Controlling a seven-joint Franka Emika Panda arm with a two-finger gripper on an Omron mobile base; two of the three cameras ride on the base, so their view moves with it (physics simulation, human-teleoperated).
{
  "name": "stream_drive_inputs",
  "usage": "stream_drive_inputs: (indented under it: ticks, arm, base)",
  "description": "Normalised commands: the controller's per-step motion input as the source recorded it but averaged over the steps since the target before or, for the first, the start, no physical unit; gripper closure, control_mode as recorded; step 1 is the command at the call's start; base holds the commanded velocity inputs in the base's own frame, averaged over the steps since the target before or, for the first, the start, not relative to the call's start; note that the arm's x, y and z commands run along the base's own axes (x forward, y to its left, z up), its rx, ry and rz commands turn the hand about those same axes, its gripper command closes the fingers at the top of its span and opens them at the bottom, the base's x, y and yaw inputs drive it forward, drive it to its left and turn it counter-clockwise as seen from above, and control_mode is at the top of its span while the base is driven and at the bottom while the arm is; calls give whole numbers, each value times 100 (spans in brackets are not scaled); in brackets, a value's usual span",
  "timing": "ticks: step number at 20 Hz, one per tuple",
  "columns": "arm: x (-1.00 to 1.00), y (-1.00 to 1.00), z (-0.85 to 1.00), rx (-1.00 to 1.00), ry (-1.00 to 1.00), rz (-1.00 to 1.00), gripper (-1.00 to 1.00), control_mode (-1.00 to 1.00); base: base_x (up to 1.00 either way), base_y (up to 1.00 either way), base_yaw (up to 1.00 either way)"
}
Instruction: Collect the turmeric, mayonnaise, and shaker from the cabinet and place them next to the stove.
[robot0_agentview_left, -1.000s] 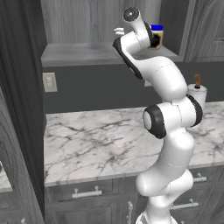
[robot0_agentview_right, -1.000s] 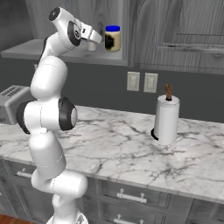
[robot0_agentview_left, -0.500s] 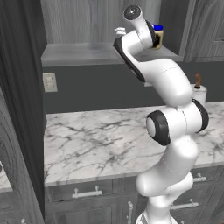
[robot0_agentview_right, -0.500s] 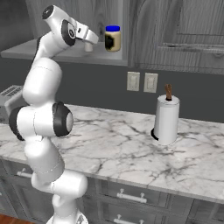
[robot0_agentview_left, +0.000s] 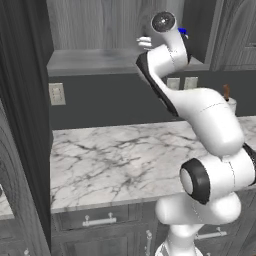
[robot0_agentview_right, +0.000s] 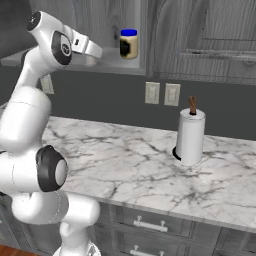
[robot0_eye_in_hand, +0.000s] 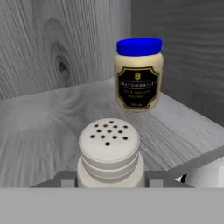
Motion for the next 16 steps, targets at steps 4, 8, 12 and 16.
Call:
stream_drive_inputs:
  ticks: [4, 8, 12, 16]
  arm:
    - [-100, 0, -10, 0, -2, 11, 100, -100]
    - [-93, 2, -34, -7, 0, 9, 100, -100]
    - [-72, 10, -55, -13, 1, 9, 100, -100]
    - [-61, 13, -47, -10, 0, 10, 100, -100]
  base:
    - [0, 0, 0]
    - [0, 0, 0]
    - [0, 0, 0]
    - [0, 0, 0]
